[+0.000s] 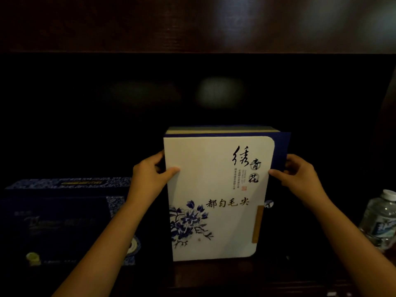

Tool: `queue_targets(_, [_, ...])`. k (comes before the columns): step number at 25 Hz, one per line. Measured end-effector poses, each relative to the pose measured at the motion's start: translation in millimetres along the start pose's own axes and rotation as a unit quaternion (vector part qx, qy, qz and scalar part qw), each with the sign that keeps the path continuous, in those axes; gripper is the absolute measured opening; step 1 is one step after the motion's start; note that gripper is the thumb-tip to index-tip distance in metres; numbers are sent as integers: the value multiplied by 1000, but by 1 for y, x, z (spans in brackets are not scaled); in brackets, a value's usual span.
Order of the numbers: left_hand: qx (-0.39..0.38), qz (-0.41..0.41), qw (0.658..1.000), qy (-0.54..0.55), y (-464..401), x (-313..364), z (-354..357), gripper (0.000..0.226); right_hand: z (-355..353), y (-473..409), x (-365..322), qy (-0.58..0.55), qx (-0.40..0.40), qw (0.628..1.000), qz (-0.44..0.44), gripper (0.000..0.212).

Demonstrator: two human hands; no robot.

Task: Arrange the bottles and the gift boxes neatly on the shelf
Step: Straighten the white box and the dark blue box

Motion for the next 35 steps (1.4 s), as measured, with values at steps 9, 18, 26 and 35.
queue_targets(9, [3,-8,1000,0,0,-6,-15,46,3,13,-13,12,1,1000,-13,50])
queue_targets(18, [1,-2,1000,22,3,-12,-22,51,7,23,-23,28,-2,1000,-9,51])
queue_targets(26, [30,-41,998,39,13,-45,-81,57,3,27,-10,-16,-11,999,27,62])
queue_targets(35, [-32,-29,969,-243,39,-147,-199,65,19,107,-70,-34,125,987,-96,62])
Point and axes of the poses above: each hand's wrist, its own y-axis away from the middle knuckle, its own z-axis out of the palm, x = y × z, the point moved 1 cm from there along -y, towards the middle knuckle, and after that the axes turned 4 degrees about z, right-handed, at the moved point
